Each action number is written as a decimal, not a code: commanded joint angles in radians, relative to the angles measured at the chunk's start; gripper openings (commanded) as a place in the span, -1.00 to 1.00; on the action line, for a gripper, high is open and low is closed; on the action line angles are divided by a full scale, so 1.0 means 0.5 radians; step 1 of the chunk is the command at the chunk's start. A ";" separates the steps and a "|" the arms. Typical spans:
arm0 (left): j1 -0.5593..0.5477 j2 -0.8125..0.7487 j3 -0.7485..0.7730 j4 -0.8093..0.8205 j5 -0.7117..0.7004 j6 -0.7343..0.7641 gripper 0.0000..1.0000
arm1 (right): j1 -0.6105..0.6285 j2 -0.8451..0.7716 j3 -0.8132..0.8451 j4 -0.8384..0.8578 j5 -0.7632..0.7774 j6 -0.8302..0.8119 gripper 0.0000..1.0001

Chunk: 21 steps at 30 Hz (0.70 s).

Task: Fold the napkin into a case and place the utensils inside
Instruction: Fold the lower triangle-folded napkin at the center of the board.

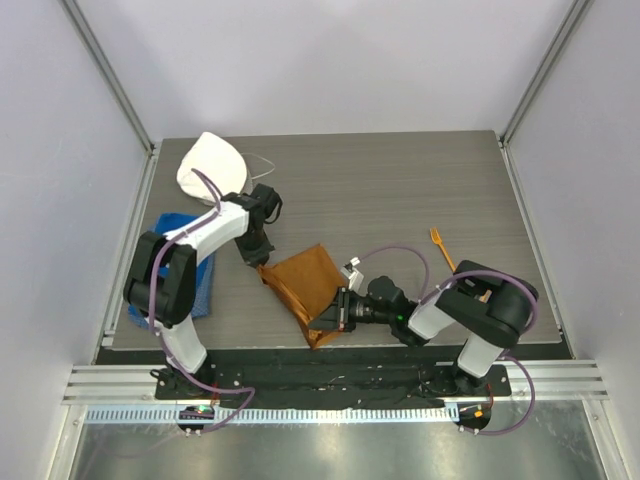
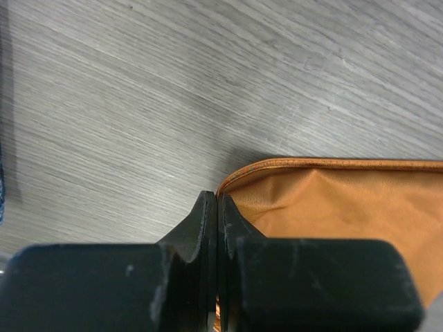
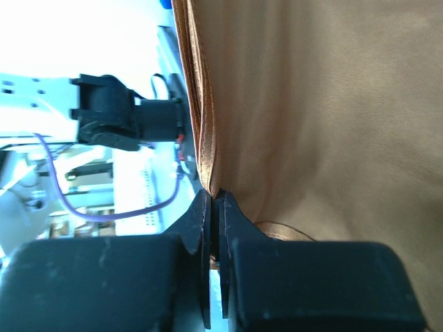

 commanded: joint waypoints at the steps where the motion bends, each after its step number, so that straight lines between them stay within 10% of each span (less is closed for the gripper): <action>1: -0.030 0.070 0.193 0.083 -0.395 -0.158 -1.00 | 0.033 -0.172 0.000 -0.521 -0.060 -0.246 -0.98; 21: -0.076 0.015 0.424 -0.209 -0.638 -0.109 -1.00 | 0.368 0.005 0.438 -0.464 -0.059 -0.124 -0.98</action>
